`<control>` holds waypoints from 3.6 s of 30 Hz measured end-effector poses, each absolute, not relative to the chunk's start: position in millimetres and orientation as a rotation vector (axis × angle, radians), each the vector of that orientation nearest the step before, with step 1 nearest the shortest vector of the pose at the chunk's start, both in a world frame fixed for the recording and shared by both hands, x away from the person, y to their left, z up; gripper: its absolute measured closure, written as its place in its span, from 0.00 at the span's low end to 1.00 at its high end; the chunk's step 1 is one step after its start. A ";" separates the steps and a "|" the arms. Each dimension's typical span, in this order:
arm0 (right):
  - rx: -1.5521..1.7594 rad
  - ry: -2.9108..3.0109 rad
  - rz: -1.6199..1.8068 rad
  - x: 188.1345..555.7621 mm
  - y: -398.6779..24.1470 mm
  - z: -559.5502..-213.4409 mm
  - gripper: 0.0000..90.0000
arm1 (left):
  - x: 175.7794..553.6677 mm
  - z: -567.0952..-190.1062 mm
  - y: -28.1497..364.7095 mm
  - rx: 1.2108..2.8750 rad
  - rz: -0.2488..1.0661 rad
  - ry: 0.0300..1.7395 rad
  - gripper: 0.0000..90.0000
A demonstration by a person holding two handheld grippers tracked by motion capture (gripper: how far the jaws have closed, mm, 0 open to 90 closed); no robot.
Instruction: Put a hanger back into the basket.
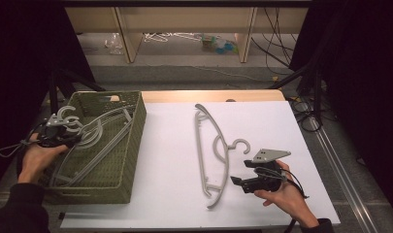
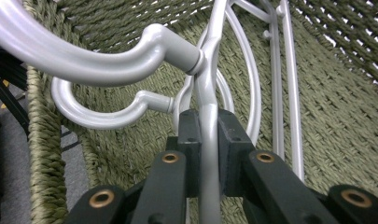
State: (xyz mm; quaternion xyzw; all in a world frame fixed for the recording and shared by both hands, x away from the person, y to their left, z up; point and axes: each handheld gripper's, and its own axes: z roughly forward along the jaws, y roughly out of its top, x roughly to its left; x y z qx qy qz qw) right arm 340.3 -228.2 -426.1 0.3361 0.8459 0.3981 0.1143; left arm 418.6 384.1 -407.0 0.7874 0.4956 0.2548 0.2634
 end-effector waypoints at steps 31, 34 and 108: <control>1.030 2.476 1.160 341.2 -228.4 -428.7 0.26 | 377.7 -378.2 339.5 1.797 0.726 1.256 0.53; 1.027 2.465 1.160 341.4 -228.3 -428.9 0.26 | 364.7 -369.0 316.5 1.742 0.675 1.179 0.48; 1.184 2.559 0.759 394.7 -175.1 -476.2 0.31 | 277.0 -427.5 165.8 1.765 0.411 0.754 0.24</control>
